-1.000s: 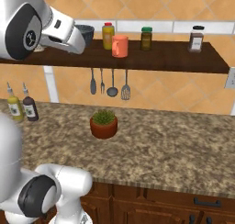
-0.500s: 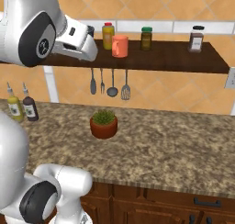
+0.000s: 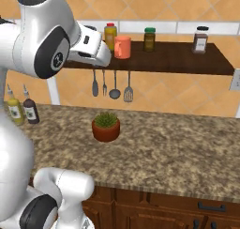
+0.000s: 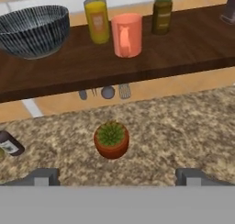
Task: Gather all objects into one cabinet and sort the glasses and bowls to opposite sides.
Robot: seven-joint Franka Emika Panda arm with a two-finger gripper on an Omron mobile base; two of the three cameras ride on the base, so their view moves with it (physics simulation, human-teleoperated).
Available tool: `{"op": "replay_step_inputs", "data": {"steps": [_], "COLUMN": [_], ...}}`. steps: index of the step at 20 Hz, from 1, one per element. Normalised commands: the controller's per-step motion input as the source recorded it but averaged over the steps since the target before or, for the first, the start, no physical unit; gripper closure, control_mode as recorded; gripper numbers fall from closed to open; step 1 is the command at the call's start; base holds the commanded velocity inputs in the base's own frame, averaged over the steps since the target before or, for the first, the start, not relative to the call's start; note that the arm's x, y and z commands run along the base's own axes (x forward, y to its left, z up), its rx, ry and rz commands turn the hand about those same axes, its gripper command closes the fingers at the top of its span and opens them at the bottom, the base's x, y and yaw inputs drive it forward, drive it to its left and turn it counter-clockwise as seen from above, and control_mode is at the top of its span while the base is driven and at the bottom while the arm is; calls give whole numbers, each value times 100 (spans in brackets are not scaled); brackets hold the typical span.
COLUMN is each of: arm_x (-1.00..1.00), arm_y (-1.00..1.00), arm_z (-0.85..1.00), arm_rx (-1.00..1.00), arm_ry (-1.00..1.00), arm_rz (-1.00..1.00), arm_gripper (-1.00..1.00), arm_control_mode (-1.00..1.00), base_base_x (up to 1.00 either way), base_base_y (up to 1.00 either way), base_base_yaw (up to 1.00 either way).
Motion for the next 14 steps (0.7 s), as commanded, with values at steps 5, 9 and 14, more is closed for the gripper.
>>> {"op": "replay_step_inputs", "data": {"steps": [5,9,14], "arm_x": [55,47,53], "arm_y": [-7,0,0], "arm_z": [0,2,0], "arm_rx": [0,2,1], "arm_ry": [-1,0,0], "arm_rz": [0,-1,-2], "arm_gripper": [-100,-100,-100], "arm_control_mode": [-100,-100,-100], "base_base_x": [0,0,0], "base_base_y": [0,0,0], "base_base_yaw": [0,0,0]}}
